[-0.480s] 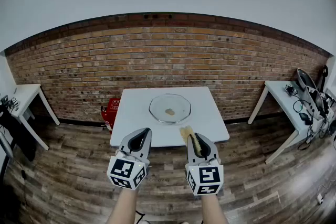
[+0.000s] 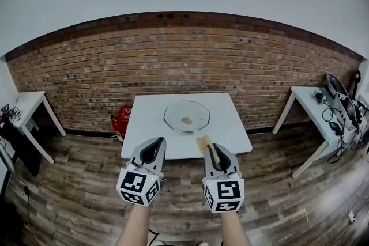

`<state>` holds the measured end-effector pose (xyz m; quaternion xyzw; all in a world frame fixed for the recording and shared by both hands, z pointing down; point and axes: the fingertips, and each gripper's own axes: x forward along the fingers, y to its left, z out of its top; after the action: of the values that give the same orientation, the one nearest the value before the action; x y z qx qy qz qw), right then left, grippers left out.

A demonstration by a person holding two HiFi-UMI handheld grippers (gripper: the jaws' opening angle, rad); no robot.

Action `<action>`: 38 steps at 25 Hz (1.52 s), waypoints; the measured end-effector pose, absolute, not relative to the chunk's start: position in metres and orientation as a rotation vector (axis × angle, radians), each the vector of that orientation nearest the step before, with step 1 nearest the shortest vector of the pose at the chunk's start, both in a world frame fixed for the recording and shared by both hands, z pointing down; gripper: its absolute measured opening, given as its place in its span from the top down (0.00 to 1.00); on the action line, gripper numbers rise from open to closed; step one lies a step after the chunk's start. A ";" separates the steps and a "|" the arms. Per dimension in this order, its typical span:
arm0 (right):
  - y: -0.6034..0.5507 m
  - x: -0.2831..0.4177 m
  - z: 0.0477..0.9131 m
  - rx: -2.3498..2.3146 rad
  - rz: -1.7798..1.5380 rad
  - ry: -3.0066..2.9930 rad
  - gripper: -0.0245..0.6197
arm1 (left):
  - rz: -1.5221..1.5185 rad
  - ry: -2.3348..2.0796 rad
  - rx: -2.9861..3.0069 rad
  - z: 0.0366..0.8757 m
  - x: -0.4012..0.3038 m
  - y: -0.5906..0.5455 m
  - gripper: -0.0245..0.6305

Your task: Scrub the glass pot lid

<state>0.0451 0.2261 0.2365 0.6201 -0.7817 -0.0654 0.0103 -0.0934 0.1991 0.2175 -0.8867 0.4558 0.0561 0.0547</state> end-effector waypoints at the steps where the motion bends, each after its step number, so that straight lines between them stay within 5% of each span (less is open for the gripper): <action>1: 0.227 0.045 0.237 1.938 -0.207 -2.443 0.87 | 0.168 1.383 -2.693 0.218 -0.093 0.200 0.95; 38: 0.219 0.128 0.256 1.848 -0.191 -2.501 0.87 | 0.109 1.481 -2.682 0.247 -0.006 0.198 0.95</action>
<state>0.1280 0.2191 0.2563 0.5932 -0.8026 -0.0614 0.0131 -0.0063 0.1976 0.2467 -0.8742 0.4827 0.0356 0.0381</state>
